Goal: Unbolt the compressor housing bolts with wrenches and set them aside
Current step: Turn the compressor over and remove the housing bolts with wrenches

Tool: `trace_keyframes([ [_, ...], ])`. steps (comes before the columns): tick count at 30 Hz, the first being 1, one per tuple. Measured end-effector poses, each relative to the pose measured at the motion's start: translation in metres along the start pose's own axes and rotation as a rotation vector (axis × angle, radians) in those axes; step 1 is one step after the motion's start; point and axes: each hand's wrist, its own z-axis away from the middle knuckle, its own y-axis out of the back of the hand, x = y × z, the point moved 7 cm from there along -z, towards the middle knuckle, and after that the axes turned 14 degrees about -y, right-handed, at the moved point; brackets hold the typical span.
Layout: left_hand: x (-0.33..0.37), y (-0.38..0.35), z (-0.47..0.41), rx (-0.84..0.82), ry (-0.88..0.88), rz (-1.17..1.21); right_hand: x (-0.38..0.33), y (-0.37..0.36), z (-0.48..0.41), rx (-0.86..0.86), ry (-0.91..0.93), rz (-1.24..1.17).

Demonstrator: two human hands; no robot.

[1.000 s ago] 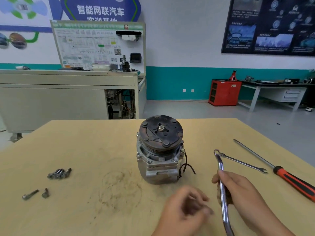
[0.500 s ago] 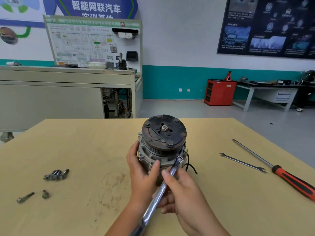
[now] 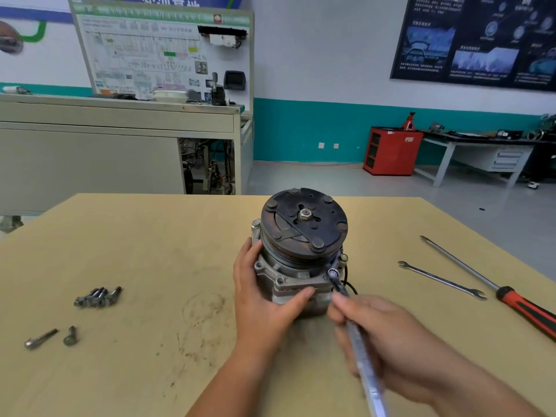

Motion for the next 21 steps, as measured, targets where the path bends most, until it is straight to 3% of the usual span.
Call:
trace_keyframes([
  [3,0.003,0.001,-0.002,0.009,-0.003,0.014,-0.02,0.032,0.007,-0.036,-0.119,0.382],
  [6,0.003,0.001,-0.001,-0.011,0.013,0.025,-0.052,0.06,0.006,0.079,-0.175,1.118],
  [9,0.004,0.002,-0.001,-0.022,0.021,0.043,-0.091,0.077,-0.001,0.312,0.05,1.608],
  [11,0.004,0.003,-0.001,-0.023,0.021,0.052,-0.09,0.081,0.0,0.25,0.03,1.512],
  [15,0.006,0.004,-0.002,-0.029,0.027,0.064,-0.04,0.07,0.015,-0.148,-0.249,0.905],
  [21,0.004,0.005,-0.001,-0.021,0.01,0.045,-0.016,0.036,0.018,-0.103,-0.198,0.265],
])
